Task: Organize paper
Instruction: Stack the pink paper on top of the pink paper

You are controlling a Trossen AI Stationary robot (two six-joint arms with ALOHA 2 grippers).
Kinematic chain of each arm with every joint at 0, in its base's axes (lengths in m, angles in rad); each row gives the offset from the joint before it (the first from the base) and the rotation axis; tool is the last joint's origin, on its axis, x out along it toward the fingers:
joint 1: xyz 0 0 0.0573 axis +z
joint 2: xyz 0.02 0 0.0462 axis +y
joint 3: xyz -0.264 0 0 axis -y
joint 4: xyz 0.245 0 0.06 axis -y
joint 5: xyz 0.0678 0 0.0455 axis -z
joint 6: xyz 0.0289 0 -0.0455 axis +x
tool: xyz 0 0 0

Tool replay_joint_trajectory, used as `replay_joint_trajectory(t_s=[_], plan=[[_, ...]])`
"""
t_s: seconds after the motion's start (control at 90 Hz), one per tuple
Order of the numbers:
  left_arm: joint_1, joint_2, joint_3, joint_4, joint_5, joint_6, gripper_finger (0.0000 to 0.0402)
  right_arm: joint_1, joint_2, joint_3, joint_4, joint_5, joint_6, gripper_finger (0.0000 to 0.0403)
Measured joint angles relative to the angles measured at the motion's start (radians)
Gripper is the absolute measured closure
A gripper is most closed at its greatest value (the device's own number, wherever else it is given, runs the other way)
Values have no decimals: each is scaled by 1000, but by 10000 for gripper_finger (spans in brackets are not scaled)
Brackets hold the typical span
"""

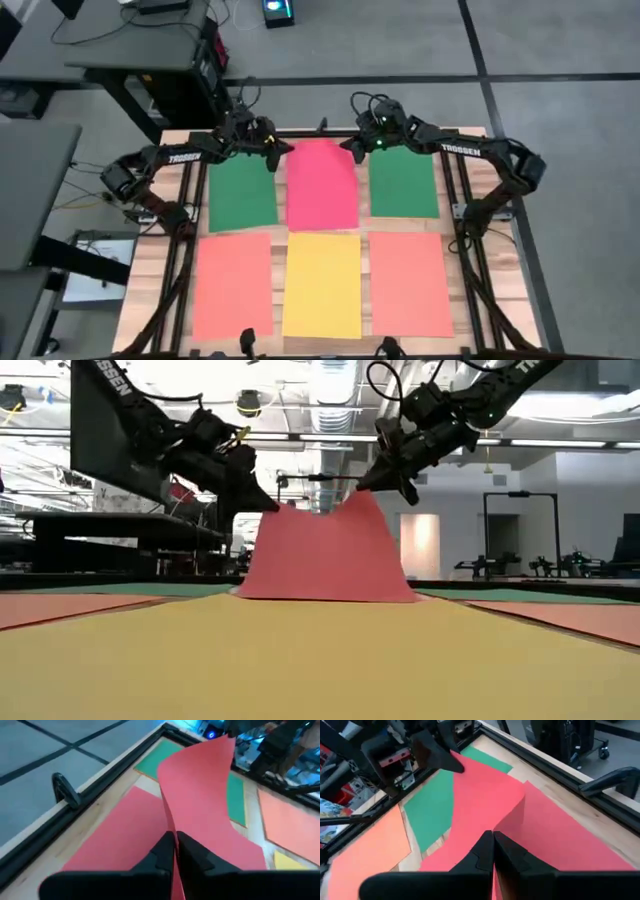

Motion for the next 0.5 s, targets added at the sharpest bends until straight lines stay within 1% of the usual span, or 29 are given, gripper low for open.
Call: replay_joint_trajectory(t_s=[0.122,0.244,0.4,0.5], plan=[[2,0,5,-23,-54,22,401,-5,0,0,-44,23,-25,403],[15,0,6,-22,-57,18,401,-5,1,0,-81,50,-52,403],[19,0,6,-21,-58,17,401,-10,1,0,-90,56,-71,403],[19,0,6,-27,-58,16,401,-13,1,0,-90,97,-74,403]])
